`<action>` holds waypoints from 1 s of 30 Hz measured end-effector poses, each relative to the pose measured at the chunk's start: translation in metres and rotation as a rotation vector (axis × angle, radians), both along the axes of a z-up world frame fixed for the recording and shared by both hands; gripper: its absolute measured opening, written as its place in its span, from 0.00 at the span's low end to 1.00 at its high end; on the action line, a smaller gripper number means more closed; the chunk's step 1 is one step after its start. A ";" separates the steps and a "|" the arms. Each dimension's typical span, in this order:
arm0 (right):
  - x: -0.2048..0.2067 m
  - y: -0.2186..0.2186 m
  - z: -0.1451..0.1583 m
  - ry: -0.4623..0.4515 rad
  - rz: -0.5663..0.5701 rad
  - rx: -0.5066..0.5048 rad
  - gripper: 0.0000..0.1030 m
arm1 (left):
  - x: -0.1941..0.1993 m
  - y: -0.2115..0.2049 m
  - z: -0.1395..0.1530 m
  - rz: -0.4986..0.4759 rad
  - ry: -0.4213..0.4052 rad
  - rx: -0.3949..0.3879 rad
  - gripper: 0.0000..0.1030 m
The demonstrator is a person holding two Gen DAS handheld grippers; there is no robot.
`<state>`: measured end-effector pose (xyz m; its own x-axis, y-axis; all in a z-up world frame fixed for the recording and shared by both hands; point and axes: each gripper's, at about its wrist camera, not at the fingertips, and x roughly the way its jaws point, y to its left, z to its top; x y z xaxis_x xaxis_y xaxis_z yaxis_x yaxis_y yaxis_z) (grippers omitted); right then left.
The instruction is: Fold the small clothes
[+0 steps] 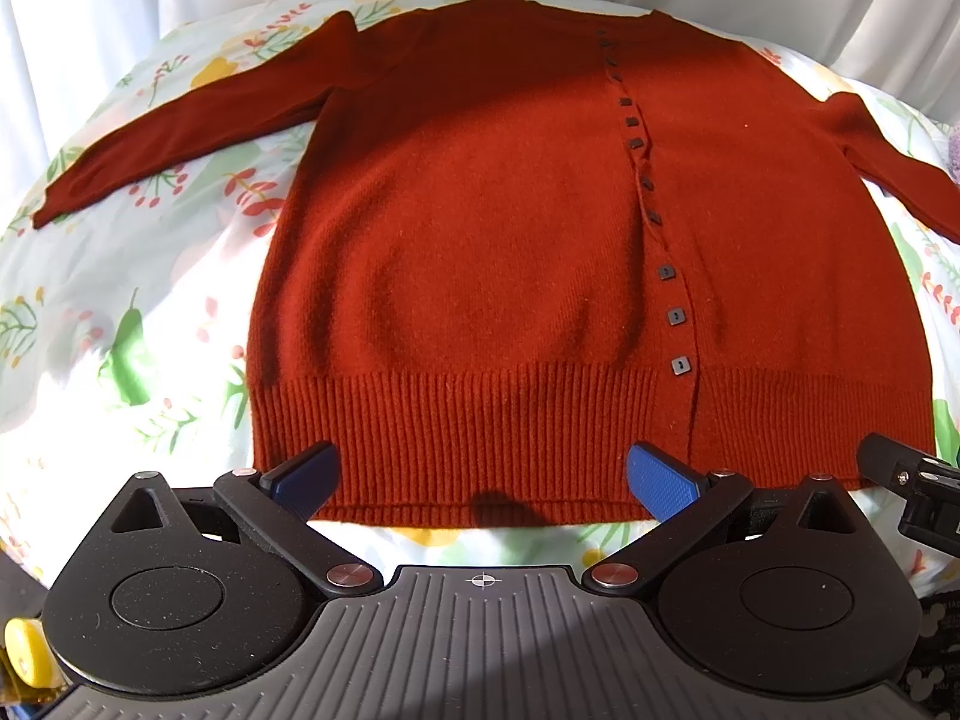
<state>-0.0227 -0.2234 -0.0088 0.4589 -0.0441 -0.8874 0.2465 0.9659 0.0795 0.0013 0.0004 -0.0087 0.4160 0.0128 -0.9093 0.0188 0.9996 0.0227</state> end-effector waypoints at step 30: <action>0.000 -0.001 -0.001 0.000 -0.001 0.003 0.96 | -0.002 -0.004 -0.002 0.001 0.015 -0.001 1.00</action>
<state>-0.0231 -0.2240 -0.0097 0.4590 -0.0418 -0.8874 0.2476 0.9653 0.0827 -0.0006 -0.0037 -0.0103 0.4019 0.0123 -0.9156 0.0183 0.9996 0.0214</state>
